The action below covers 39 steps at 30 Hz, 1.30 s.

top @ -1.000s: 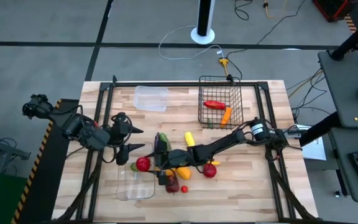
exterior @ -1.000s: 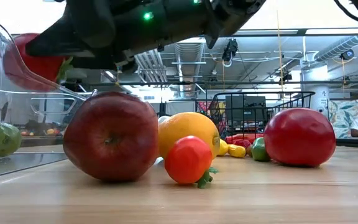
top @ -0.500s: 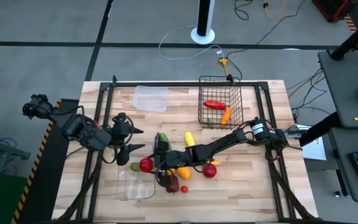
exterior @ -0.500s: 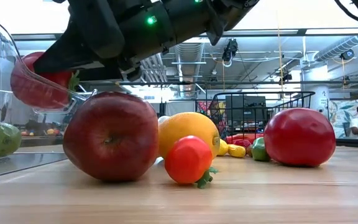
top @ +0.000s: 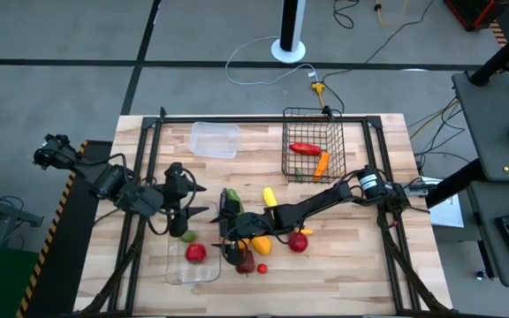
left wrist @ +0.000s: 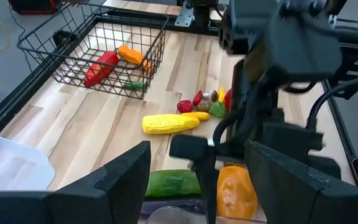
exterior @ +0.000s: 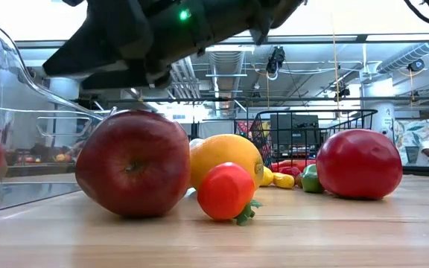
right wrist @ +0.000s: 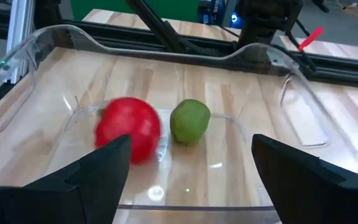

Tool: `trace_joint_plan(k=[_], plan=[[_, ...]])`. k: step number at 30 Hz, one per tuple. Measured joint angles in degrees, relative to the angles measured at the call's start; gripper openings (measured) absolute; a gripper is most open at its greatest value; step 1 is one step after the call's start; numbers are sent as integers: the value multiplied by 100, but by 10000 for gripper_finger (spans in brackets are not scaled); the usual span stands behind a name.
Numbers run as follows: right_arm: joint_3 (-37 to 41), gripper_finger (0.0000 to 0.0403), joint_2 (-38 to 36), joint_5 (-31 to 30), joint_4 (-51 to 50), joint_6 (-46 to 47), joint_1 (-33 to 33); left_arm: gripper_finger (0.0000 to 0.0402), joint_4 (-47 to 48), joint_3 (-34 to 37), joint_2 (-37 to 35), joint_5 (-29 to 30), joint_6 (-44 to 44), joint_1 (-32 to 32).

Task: Sort produce into baskets
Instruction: Put the small red bell pepper into the white bin

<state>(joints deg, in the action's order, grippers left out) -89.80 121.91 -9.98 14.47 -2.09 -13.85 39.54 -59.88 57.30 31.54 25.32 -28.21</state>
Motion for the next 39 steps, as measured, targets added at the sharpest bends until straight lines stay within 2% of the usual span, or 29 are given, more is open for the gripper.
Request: trace_joint_plan(k=[5,11,19,25,32,39], plan=[[0,318,-372,-1,-754,-32,-15,244,3,0,155,-20,102,0],[0,320,-956,2,-2442,153,-81,244,102,0,268,-173,357,-90],[19,306,-1724,-5,-4966,1243,-114,244,164,0,445,-181,583,-426],[214,293,-2106,-6,-6264,2068,-114,244,162,0,601,-62,627,-551],[687,279,-2411,-13,-6921,4507,-35,244,167,2,640,-49,606,-553],[1449,256,-2431,-50,-6561,5522,38,244,200,2,640,161,482,-553]])
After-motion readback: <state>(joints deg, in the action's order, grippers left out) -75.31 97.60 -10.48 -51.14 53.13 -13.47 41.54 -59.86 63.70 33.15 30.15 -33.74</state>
